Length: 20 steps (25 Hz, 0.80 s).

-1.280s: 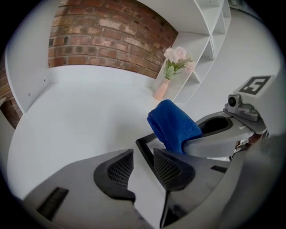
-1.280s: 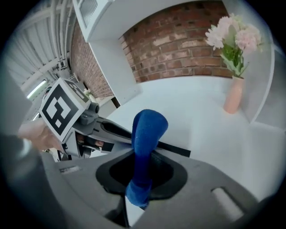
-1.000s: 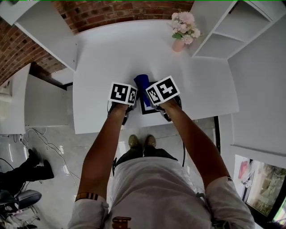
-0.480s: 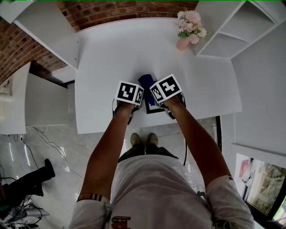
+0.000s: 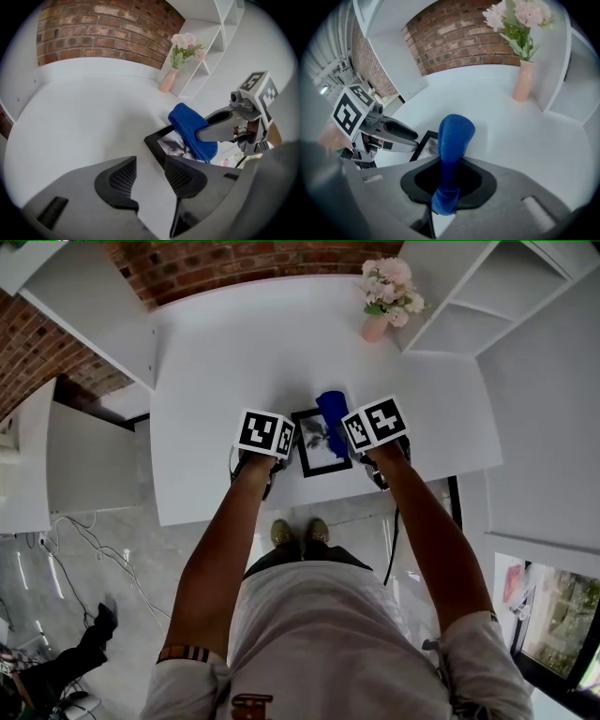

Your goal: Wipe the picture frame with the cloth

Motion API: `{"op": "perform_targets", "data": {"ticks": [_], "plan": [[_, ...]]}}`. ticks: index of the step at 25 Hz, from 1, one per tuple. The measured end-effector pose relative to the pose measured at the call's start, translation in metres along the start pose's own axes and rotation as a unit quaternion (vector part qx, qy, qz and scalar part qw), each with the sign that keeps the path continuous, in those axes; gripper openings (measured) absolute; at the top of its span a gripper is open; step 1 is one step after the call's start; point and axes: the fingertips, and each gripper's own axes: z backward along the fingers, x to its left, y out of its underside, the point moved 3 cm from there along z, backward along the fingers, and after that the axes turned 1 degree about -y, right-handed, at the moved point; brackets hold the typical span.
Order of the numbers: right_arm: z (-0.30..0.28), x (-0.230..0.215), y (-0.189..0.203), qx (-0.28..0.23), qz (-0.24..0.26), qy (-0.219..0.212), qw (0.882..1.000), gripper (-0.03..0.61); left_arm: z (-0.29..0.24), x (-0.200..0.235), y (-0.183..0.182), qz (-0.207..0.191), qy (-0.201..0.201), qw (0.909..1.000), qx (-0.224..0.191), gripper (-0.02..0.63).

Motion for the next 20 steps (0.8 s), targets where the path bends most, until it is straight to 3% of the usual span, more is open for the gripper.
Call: {"op": "perform_targets", "data": {"ticks": [11, 20], "plan": [[-0.006, 0.062, 0.001, -0.019, -0.03, -0.079, 0.996, 0.069, 0.0, 0.0, -0.001, 0.001, 0.007, 1.0, -0.006, 0.183], [-0.02, 0.054, 0.01, 0.008, -0.017, -0.051, 0.999, 0.069, 0.0, 0.0, -0.001, 0.001, 0.009, 0.9999, -0.01, 0.183]]}}
